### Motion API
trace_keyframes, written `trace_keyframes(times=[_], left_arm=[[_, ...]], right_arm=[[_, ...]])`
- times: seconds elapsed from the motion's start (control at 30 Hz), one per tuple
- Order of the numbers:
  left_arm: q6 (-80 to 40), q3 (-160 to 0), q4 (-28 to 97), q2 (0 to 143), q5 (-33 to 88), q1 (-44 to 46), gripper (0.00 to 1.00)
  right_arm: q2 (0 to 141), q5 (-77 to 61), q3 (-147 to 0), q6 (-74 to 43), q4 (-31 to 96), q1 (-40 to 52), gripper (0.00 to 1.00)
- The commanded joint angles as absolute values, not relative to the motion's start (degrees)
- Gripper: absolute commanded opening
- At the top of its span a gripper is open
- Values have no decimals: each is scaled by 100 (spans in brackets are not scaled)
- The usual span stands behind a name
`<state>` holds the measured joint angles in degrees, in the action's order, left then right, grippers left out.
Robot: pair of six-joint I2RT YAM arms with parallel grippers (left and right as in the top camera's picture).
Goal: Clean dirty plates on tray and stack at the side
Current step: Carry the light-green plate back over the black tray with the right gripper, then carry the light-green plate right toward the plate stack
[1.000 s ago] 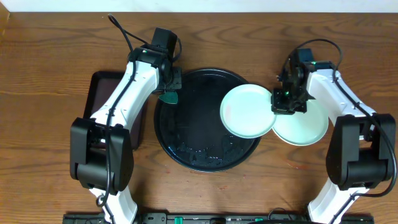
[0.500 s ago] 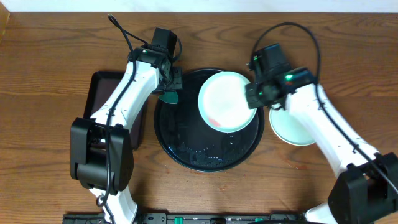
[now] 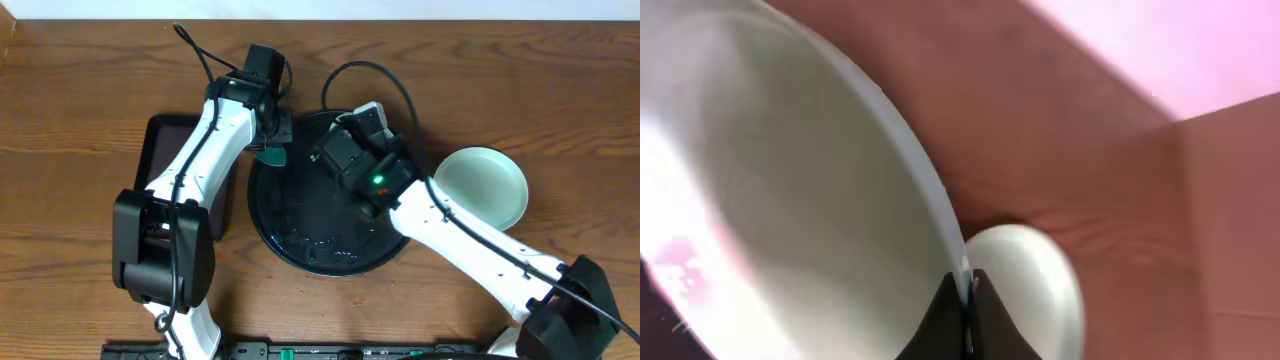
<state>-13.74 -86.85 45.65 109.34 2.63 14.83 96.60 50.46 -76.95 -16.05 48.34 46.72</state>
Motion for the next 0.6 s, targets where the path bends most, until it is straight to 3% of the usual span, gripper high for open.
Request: trace_keyframes(times=[0.0, 0.13, 0.57], left_arm=[[-1428, -8646, 4528, 10836, 250, 1485, 7], [-1428, -8646, 4515, 10836, 250, 1485, 7], [-1428, -8646, 4515, 10833, 250, 1485, 8]], right_arm=[[9518, 6462, -7765, -1916, 4847, 4888, 1], [9371, 7054, -7765, -2298, 4998, 5046, 1], [9098, 7196, -7762, -2565, 5022, 5089, 1]])
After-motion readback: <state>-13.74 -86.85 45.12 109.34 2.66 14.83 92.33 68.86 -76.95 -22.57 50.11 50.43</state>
